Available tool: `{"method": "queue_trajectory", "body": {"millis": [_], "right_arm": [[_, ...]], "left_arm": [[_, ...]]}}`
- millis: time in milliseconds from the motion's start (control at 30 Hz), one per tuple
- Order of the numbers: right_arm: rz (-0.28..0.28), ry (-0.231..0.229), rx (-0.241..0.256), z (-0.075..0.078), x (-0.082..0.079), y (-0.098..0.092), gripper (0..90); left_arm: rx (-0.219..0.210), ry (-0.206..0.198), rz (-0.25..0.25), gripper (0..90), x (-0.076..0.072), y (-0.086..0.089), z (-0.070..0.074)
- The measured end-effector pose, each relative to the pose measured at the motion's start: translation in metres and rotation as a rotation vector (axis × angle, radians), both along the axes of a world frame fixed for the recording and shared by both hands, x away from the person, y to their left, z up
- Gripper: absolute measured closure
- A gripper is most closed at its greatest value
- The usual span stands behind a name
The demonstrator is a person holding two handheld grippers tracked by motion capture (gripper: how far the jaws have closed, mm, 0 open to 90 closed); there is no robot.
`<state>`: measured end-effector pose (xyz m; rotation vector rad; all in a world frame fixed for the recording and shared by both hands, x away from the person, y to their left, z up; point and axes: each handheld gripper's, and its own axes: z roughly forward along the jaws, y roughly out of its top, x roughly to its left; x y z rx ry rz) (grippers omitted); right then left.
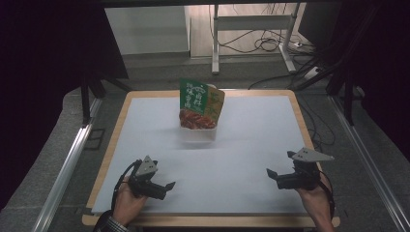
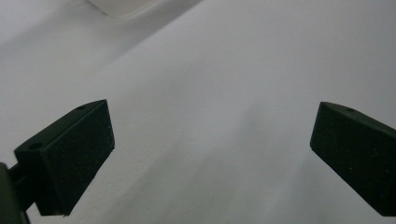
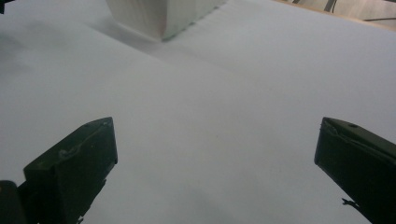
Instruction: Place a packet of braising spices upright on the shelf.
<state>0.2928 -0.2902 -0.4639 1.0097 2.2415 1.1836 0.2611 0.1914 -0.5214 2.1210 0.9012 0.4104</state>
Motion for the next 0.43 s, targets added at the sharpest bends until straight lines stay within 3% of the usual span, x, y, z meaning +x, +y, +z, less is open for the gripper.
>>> {"method": "queue_trajectory", "body": {"millis": [433], "right_arm": [[-0.053,0.06,-0.037,-0.018,-0.006,-0.015,0.0]], "left_arm": [[0.008,-0.005,0.001,0.0,0.0,-0.001,0.0]]}}
